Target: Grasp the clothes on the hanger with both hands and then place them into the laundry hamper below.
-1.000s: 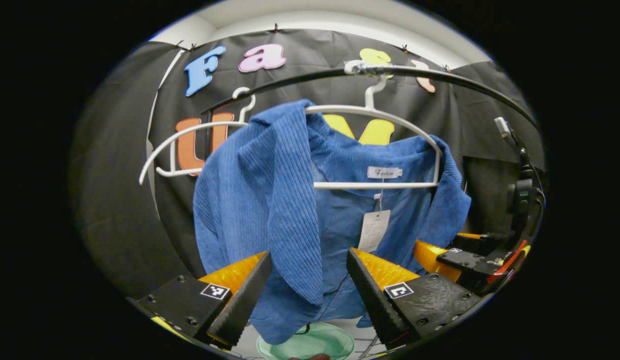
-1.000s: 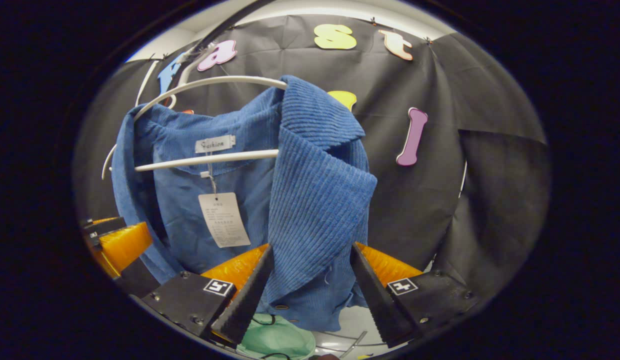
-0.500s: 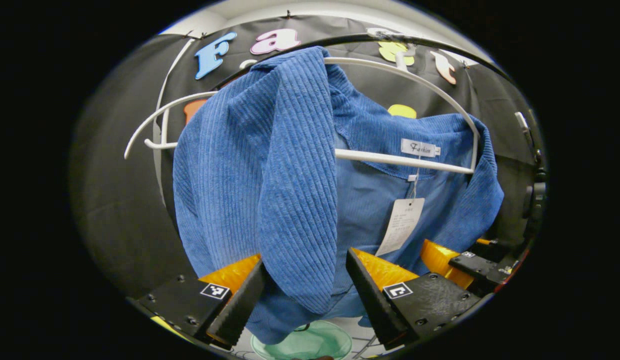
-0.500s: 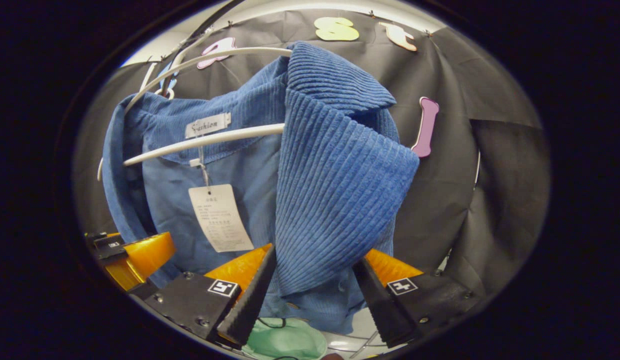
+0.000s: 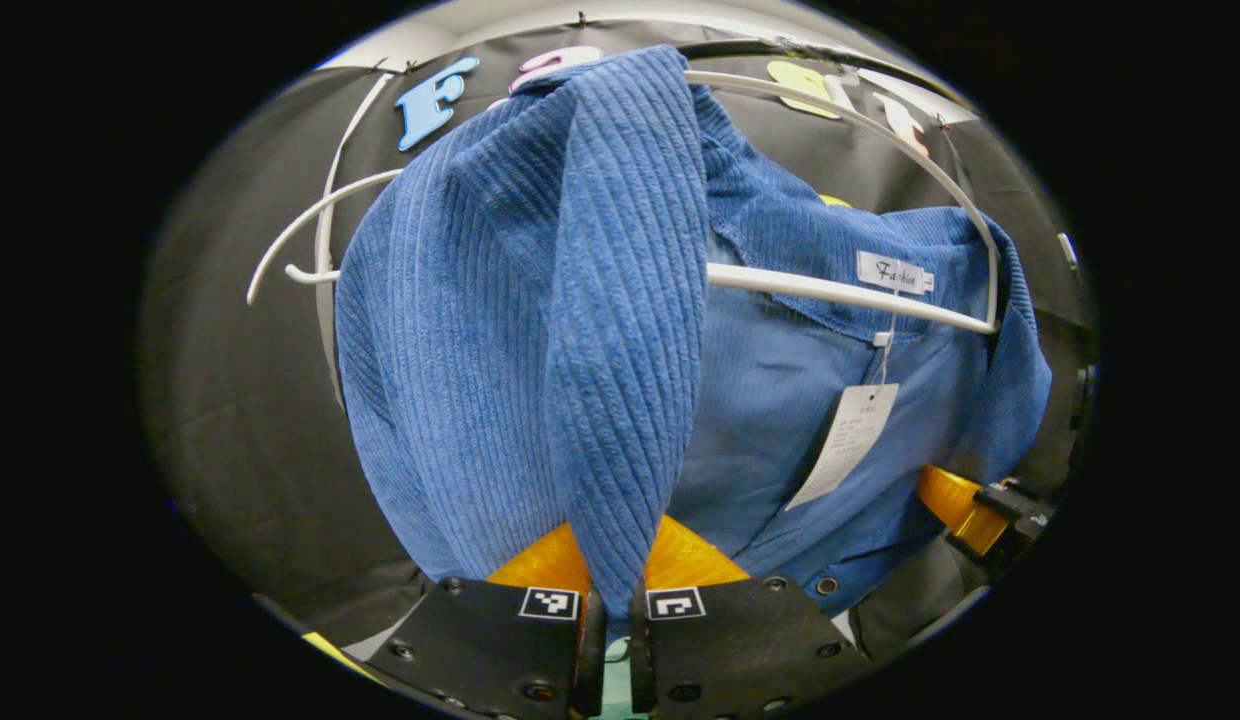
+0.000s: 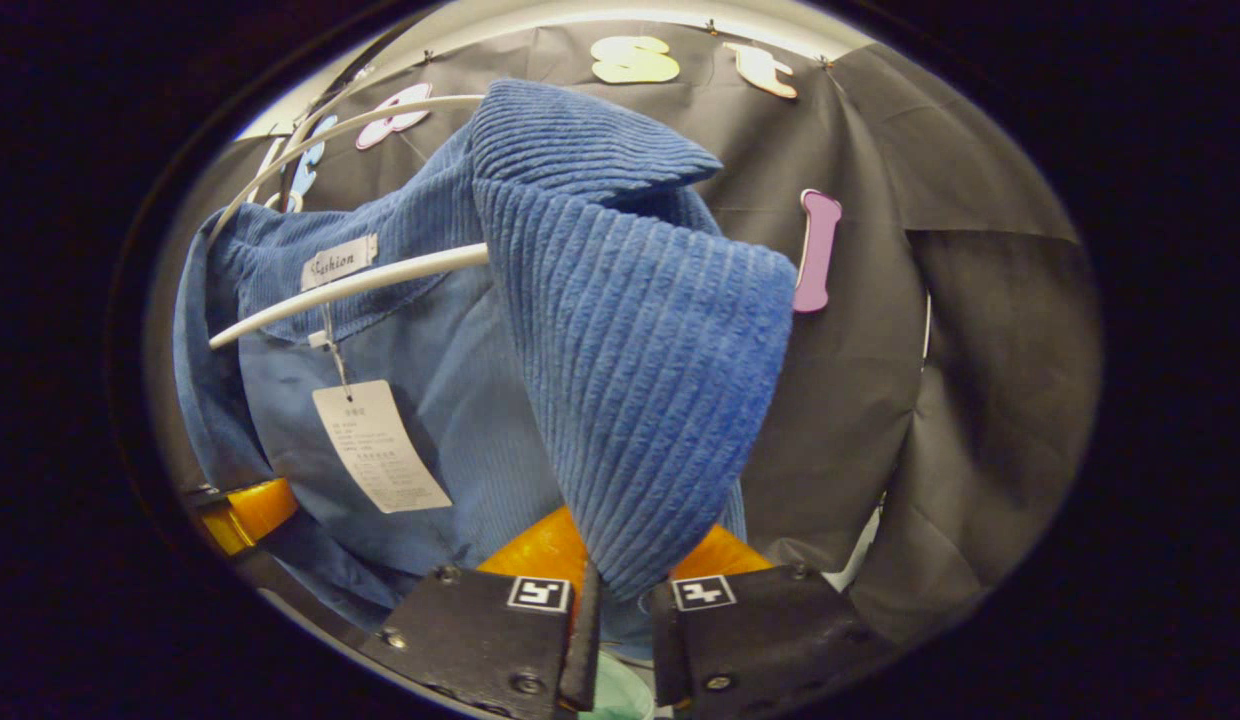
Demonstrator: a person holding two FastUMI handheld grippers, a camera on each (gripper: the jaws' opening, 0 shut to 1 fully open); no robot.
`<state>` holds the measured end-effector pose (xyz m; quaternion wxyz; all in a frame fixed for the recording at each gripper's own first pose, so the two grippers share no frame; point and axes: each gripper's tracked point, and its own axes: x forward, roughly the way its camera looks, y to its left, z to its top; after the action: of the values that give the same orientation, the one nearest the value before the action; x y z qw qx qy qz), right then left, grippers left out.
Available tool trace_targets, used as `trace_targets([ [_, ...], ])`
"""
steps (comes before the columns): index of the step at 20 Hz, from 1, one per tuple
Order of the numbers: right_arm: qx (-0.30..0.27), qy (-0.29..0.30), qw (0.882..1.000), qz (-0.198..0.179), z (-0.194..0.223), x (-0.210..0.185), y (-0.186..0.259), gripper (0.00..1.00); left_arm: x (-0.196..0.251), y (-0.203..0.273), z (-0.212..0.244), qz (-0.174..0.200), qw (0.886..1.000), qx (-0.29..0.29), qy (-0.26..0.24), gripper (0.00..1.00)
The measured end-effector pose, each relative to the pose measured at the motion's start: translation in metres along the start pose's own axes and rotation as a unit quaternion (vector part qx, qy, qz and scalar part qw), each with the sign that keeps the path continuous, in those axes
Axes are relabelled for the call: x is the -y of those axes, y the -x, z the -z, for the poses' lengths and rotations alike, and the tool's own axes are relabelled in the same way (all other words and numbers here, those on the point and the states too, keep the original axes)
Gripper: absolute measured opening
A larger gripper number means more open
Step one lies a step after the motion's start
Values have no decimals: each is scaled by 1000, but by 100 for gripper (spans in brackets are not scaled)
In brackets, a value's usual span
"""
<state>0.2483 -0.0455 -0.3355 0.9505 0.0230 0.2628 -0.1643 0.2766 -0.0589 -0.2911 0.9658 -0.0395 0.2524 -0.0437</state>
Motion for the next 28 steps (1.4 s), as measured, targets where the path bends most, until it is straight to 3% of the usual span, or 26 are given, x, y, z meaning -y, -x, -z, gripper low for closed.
trace_targets([
  [1,3,4,1000,0,-2,1,3,22,-3,3,1,0,1000,-5,-5,17],
  [5,19,28,999,6,-7,8,21,13,-4,20,-17,11,999,31,-30,13],
  [6,22,31,999,7,-9,10,26,12,-11,21,-17,0,999,34,-32,17],
  [8,24,34,999,4,-12,11,35,11,-3,24,-16,25,999,26,-17,4],
  [9,23,35,999,1,-14,12,40,10,-4,30,-17,28,999,26,-12,7],
  [13,7,25,999,-28,-16,15,63,10,2,61,-23,47,997,51,-22,4],
  [16,3,26,999,-33,-20,24,73,10,-8,71,-30,44,997,55,-20,4],
  [17,4,26,999,-31,-23,27,76,10,-11,72,-33,42,997,56,-21,9],
  [18,2,27,999,-35,-24,27,79,10,-15,73,-34,39,997,55,-23,3],
  [19,-2,26,999,-38,-26,28,82,10,-18,75,-36,37,997,56,-27,9],
  [21,-17,31,998,-52,-25,23,88,10,-18,80,-37,38,997,55,-37,4],
  [23,-23,35,997,-60,-22,21,93,10,-18,83,-37,39,996,57,-47,9],
  [24,-26,35,997,-66,-16,19,98,10,-15,84,-35,40,996,57,-50,3],
  [28,-38,42,996,-74,-12,19,98,12,-9,85,-30,40,996,57,-50,3],
])
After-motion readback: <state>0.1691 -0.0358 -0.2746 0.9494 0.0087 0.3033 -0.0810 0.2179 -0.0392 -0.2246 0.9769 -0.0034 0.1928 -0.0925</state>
